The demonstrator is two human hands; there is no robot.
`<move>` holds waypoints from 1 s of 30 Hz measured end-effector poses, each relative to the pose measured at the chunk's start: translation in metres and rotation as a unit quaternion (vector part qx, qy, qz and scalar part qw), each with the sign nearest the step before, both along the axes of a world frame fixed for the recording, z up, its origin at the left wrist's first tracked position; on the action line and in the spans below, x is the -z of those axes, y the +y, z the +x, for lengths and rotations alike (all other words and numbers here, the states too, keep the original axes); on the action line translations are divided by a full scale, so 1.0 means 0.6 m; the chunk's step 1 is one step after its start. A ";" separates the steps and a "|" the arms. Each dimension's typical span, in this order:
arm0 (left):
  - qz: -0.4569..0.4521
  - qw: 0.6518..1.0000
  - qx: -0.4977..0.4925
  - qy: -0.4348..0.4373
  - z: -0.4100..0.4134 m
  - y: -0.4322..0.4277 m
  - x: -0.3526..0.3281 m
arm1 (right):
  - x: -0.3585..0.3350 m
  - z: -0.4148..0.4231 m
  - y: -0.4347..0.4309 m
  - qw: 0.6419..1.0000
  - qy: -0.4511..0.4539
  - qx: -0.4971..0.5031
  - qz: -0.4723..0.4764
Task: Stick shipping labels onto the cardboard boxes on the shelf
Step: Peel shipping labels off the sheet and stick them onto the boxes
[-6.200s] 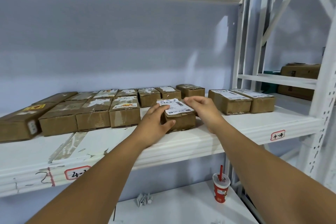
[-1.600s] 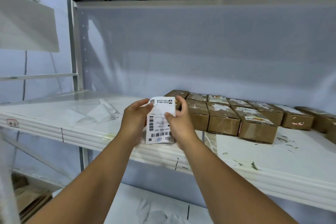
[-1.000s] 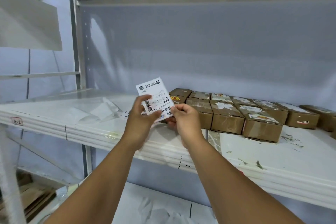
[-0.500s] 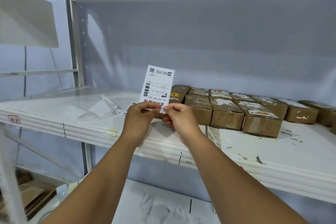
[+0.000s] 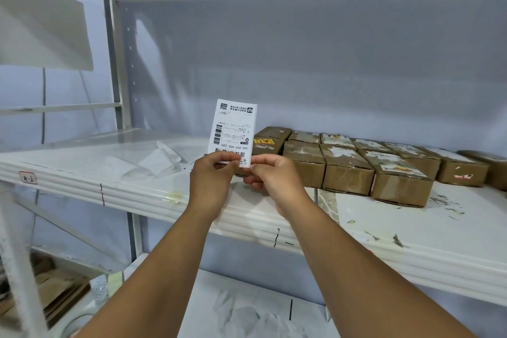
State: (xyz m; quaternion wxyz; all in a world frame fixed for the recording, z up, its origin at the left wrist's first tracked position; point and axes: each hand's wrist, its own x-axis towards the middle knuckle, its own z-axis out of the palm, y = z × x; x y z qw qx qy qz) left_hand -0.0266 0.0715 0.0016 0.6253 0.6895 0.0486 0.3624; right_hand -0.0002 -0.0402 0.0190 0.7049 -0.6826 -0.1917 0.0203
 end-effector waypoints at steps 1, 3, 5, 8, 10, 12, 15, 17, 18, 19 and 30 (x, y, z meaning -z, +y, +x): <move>0.005 1.000 -0.003 0.002 0.000 0.000 0.000 | 0.000 0.000 0.000 1.000 0.001 0.000 0.001; 0.015 1.000 -0.010 0.006 0.000 -0.002 0.000 | 0.000 0.001 0.001 1.000 0.001 0.002 0.006; 0.021 1.000 -0.014 0.007 -0.001 -0.003 -0.001 | 0.001 0.003 0.002 1.000 0.000 0.004 0.012; 0.027 1.000 -0.010 0.011 -0.003 -0.004 -0.002 | 0.000 0.004 0.002 1.000 -0.001 0.006 0.016; 0.040 0.999 -0.012 0.009 -0.002 -0.003 -0.003 | 0.000 0.004 0.001 1.000 -0.003 0.004 0.018; 0.059 0.998 -0.031 0.004 -0.002 -0.004 -0.002 | 0.000 0.003 0.000 1.000 -0.005 0.000 0.025; 0.110 0.992 -0.064 -0.013 -0.001 -0.011 0.001 | 0.001 0.004 0.000 0.999 -0.008 -0.001 0.039; 0.154 0.984 -0.089 -0.016 0.001 -0.016 0.006 | 0.001 0.006 0.000 0.999 -0.010 0.002 0.053; 0.173 0.979 -0.104 -0.017 0.002 -0.018 0.009 | 0.001 0.006 0.000 0.998 -0.012 0.003 0.057; 0.188 0.975 -0.119 -0.022 0.005 -0.020 0.012 | 0.001 0.007 -0.001 0.998 -0.014 0.004 0.060; 0.203 0.967 -0.147 -0.046 0.007 -0.024 0.018 | 0.011 0.010 0.004 0.992 -0.084 0.093 -0.031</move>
